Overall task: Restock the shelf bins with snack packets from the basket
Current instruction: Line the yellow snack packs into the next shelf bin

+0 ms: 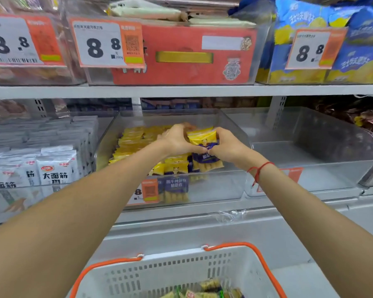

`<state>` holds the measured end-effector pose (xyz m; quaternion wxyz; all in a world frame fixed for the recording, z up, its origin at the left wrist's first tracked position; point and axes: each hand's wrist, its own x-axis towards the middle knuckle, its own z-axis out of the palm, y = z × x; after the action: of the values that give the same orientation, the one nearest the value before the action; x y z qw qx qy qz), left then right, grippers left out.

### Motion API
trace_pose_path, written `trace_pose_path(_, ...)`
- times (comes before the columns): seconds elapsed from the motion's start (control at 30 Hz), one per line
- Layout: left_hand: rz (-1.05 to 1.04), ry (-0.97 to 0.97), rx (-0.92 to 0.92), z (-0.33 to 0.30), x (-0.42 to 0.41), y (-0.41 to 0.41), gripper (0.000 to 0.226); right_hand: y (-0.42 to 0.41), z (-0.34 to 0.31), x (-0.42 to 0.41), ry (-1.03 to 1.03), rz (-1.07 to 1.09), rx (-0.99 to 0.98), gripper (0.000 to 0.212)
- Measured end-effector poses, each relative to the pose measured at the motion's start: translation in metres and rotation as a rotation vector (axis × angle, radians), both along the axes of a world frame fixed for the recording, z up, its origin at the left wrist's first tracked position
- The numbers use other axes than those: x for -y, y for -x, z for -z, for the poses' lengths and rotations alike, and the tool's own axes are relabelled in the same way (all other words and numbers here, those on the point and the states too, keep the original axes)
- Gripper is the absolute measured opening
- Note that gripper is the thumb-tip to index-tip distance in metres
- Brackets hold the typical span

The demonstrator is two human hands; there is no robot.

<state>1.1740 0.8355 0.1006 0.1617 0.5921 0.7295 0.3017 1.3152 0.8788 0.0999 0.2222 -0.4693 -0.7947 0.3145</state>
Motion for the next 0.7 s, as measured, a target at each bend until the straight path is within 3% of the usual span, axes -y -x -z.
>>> trace_pose_path(0.23, 0.043, 0.135, -0.378, 0.019, -0.002, 0.002, 0.084, 0.007, 0.016, -0.008, 0.088, 0.012, 0.282, 0.059)
trace_pose_path(0.37, 0.02, 0.209, -0.539, 0.021, 0.0, -0.006, 0.073, 0.004, 0.017, -0.005, 0.078, 0.006, 0.405, 0.032)
trace_pose_path(0.53, 0.045, 0.294, -0.467, 0.015, 0.002, -0.006, 0.07, 0.004, -0.005, 0.003, 0.072, -0.074, 0.664, 0.032)
trace_pose_path(0.63, 0.047, 0.183, -0.38, 0.016, 0.006, 0.0, 0.068, 0.009, -0.006, 0.004, 0.181, -0.147, 0.7, 0.029)
trace_pose_path(0.7, 0.051, 0.12, -0.346, 0.019, 0.008, 0.001, 0.061, 0.012, -0.004, 0.008, 0.187, -0.198, 0.7, 0.016)
